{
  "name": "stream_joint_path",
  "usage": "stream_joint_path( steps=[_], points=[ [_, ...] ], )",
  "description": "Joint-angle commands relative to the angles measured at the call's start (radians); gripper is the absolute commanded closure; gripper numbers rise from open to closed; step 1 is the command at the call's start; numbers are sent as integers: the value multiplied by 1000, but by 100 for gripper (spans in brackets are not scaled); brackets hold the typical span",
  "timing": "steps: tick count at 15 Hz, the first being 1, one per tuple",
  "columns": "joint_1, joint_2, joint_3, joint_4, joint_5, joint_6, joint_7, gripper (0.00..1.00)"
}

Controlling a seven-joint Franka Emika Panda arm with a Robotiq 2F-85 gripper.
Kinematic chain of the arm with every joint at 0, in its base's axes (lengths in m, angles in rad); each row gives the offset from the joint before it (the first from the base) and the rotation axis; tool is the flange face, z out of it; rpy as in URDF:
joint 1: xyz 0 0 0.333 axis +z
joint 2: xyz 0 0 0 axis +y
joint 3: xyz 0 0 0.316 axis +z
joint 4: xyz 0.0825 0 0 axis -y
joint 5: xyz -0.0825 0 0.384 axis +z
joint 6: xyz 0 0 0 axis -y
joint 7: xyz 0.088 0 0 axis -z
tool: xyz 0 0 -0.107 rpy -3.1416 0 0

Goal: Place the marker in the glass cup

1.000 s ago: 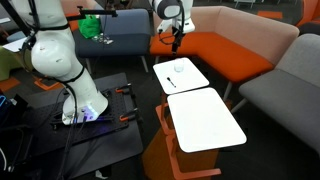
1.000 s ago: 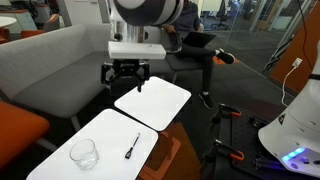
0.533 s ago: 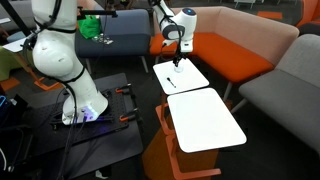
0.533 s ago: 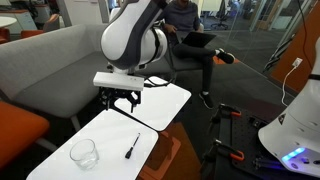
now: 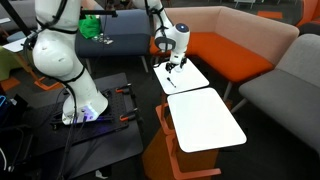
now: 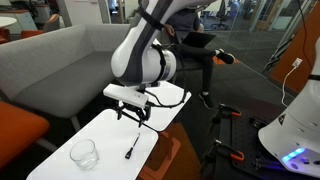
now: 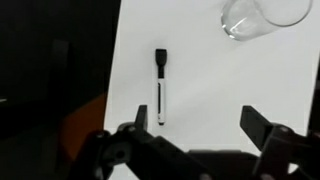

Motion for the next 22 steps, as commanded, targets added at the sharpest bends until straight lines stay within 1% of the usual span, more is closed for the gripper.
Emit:
stream_joint_path(
  steps=[1,4,5,9,14,16,20,21,22],
  points=[
    [41,-1,-32,-64,-1,47,87,0],
    [45,19,-39,-68,-28,43,83,3],
    [47,31,-42,-56,-38,37,81,2],
    [53,88,-56,19,-96,-9,85,3],
    [24,175,-52,101,-100,-40,71,5],
    [11,207,-47,127,-91,-40,65,7],
    [-29,260,-6,176,-66,-34,35,10],
    [-36,273,4,188,-60,-34,34,11],
    [-44,287,13,199,-55,-35,32,14]
  ],
)
